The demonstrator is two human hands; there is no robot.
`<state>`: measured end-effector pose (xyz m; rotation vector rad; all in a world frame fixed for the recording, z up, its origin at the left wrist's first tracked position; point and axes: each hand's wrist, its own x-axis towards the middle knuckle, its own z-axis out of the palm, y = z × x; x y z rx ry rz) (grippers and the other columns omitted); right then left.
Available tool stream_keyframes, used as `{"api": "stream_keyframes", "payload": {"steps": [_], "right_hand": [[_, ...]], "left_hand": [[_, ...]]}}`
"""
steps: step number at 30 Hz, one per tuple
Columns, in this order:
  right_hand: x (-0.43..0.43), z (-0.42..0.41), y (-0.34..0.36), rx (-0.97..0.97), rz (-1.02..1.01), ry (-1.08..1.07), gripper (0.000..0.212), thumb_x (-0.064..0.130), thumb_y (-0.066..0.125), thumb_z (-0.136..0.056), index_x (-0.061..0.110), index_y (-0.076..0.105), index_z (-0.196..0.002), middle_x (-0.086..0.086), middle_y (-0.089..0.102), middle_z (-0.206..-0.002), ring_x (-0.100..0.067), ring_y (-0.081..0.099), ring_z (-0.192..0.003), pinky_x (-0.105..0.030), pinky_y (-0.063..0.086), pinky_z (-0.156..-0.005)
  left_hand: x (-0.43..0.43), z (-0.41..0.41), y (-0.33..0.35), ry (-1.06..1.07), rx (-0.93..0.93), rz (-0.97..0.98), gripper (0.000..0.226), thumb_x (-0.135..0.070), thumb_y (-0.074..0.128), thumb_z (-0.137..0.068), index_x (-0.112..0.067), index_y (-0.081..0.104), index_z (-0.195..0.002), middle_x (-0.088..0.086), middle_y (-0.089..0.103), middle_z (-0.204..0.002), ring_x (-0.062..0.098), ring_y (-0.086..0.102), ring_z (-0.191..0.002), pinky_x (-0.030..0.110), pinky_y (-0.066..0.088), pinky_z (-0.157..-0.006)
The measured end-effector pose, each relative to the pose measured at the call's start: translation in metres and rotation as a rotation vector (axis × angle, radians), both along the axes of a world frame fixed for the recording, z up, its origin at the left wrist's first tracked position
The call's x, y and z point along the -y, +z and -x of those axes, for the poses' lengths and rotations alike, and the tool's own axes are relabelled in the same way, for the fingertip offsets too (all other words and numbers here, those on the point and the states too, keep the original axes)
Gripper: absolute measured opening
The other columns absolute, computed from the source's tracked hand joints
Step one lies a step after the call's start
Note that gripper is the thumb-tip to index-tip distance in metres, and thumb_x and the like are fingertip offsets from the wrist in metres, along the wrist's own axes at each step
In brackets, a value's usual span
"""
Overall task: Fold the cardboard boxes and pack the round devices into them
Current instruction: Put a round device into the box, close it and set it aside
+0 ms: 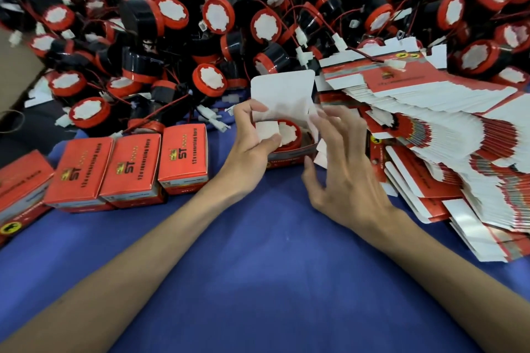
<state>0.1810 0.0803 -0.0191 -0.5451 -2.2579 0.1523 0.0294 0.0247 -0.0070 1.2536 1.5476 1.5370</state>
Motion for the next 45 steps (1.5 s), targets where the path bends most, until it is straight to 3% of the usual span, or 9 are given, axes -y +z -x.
{"api": "stream_keyframes", "payload": {"steps": [3,8,13,16,19,26,33,38,45], "right_hand": [[0.000,-0.004,0.002,-0.006,0.115,0.069,0.066,0.008,0.060,-0.086,-0.006,0.030,-0.143,-0.020,0.036,-0.142,-0.024,0.048,-0.124,-0.024,0.050,-0.089],[0.001,-0.005,-0.001,0.084,0.085,0.179,0.052,0.014,0.052,-0.086,-0.001,0.048,-0.136,-0.012,0.059,-0.129,-0.018,0.049,-0.125,-0.023,0.038,-0.107],[-0.001,-0.006,0.004,-0.088,0.476,0.211,0.061,0.018,0.054,-0.092,0.019,0.022,-0.144,0.012,0.065,-0.116,0.000,0.058,-0.114,-0.009,0.039,-0.096],[-0.003,-0.007,0.009,-0.202,0.590,0.229,0.068,0.040,0.048,-0.096,0.023,0.008,-0.148,0.015,0.069,-0.102,0.001,0.063,-0.098,-0.013,0.045,-0.088],[-0.004,-0.008,0.010,-0.271,0.689,0.216,0.050,0.048,0.043,-0.096,0.019,0.042,-0.136,0.029,0.060,-0.067,0.011,0.057,-0.070,-0.003,0.040,-0.065],[-0.007,-0.005,0.008,-0.301,0.801,0.202,0.029,0.014,0.064,-0.088,0.023,0.063,-0.115,0.026,0.068,-0.095,0.011,0.063,-0.094,-0.005,0.046,-0.076],[-0.006,-0.003,0.006,-0.297,0.480,0.081,0.036,0.021,0.071,-0.081,0.014,0.063,-0.116,0.011,0.066,-0.102,0.005,0.065,-0.091,-0.008,0.048,-0.078],[-0.008,-0.001,-0.003,-0.283,-0.006,-0.028,0.027,0.010,0.076,-0.077,0.001,0.073,-0.102,-0.008,0.071,-0.076,-0.028,0.064,-0.072,-0.026,0.050,-0.069],[0.003,-0.004,-0.005,-0.155,-0.238,-0.116,0.021,0.015,0.071,-0.086,0.004,0.074,-0.104,-0.008,0.075,-0.080,-0.026,0.069,-0.064,-0.037,0.055,-0.049]], "left_hand": [[0.002,-0.002,0.006,0.028,0.048,-0.054,0.048,-0.001,0.047,-0.071,-0.024,0.026,-0.107,0.018,0.029,-0.134,0.020,0.033,-0.129,0.040,0.029,-0.114],[0.007,0.002,0.000,-0.024,0.043,-0.080,0.071,0.009,0.052,-0.086,-0.035,0.020,-0.132,0.013,0.044,-0.138,0.009,0.042,-0.130,0.034,0.028,-0.115],[0.005,0.000,-0.002,0.003,-0.076,-0.073,0.027,-0.002,0.053,-0.083,-0.023,0.051,-0.102,-0.025,0.060,-0.094,-0.006,0.055,-0.093,0.014,0.044,-0.085],[0.005,0.005,-0.005,0.053,-0.159,-0.104,0.025,0.010,0.055,-0.085,-0.012,0.057,-0.097,-0.019,0.061,-0.091,-0.009,0.057,-0.088,0.010,0.044,-0.079],[0.007,0.001,-0.003,0.037,-0.225,-0.117,0.028,0.018,0.056,-0.081,-0.007,0.059,-0.093,0.004,0.061,-0.101,0.005,0.059,-0.098,0.020,0.044,-0.086],[0.016,0.004,0.007,-0.165,-0.360,-0.020,0.052,-0.042,0.056,-0.081,-0.003,0.057,-0.116,0.011,0.050,-0.119,0.019,0.050,-0.116,0.029,0.040,-0.101],[0.014,0.006,0.002,-0.010,-0.560,-0.160,0.034,-0.009,0.070,-0.084,0.002,0.065,-0.117,0.016,0.062,-0.113,0.025,0.060,-0.107,0.031,0.046,-0.098],[0.013,0.006,-0.002,-0.016,-0.676,-0.230,0.033,-0.005,0.065,-0.088,0.004,0.063,-0.119,0.016,0.064,-0.119,0.030,0.059,-0.113,0.039,0.045,-0.101],[0.013,0.007,-0.006,-0.012,-0.729,-0.253,0.030,-0.009,0.063,-0.089,0.002,0.065,-0.117,0.012,0.065,-0.122,0.028,0.057,-0.119,0.042,0.043,-0.105]]}}
